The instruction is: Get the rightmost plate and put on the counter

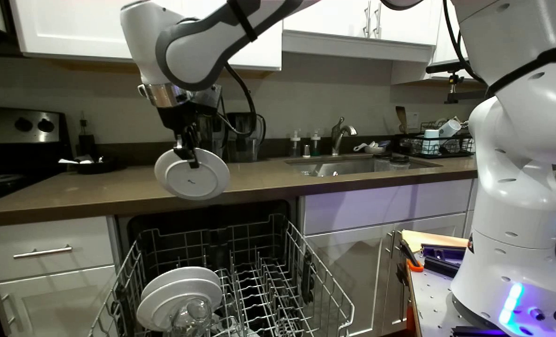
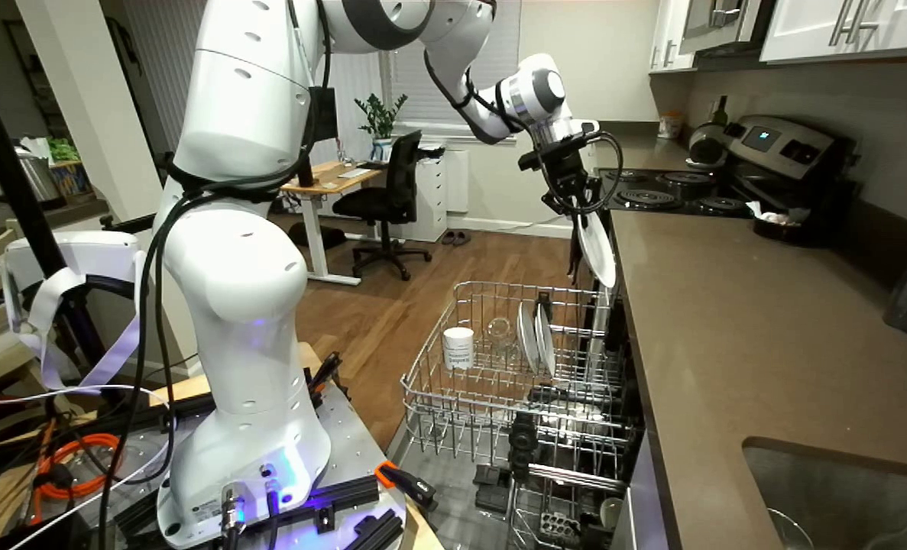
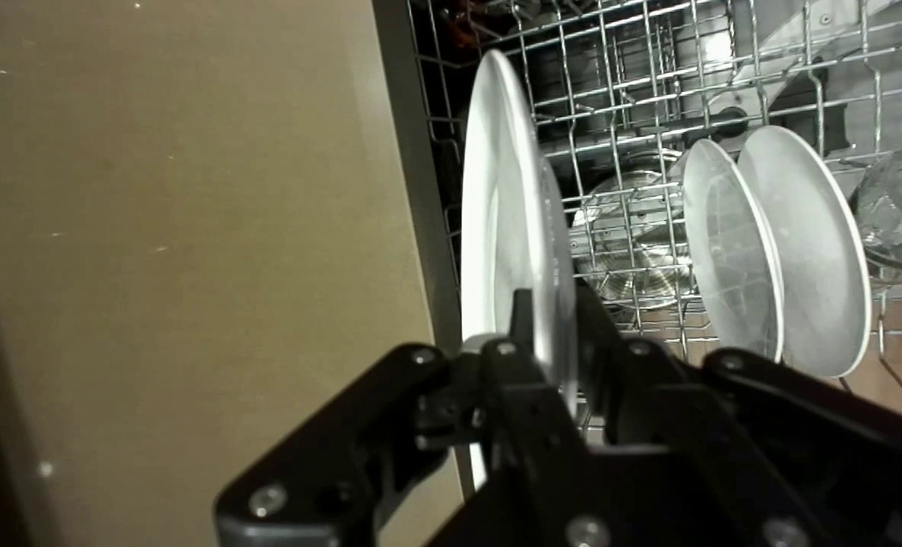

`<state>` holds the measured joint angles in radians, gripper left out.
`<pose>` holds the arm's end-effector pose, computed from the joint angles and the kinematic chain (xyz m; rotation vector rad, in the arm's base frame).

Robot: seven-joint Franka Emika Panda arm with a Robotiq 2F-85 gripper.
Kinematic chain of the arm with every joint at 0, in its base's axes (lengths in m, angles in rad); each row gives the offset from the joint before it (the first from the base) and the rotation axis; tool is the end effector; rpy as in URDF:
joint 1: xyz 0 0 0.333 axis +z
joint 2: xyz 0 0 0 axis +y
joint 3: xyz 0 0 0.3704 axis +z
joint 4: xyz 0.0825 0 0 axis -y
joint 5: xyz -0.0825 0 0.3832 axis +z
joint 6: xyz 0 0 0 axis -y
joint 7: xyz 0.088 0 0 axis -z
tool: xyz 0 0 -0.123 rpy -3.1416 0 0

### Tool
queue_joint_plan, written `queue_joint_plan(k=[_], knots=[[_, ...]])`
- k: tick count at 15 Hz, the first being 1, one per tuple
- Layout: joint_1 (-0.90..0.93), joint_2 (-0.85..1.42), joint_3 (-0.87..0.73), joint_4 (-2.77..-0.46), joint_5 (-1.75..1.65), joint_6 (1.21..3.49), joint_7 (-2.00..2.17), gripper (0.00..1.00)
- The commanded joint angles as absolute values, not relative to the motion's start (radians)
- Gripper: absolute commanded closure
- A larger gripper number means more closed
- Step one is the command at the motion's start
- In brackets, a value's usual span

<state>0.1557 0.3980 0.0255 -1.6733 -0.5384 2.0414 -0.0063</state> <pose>0.6800 0.0860 0.4138 2.6108 0.5858 0.0171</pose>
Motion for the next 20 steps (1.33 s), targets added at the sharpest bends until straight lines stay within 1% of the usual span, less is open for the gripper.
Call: queue_joint_plan(k=[1,9,20], knots=[[0.182,0.362,0.005,-1.703,-0.606,2.051,0.056,0.91],[0.189,0.396,-0.010,-1.684,-0.706,2.042,0.143,0.91],[0.220,0.572,-0.056,-1.624,-1.015,2.044,0.510,0.90]])
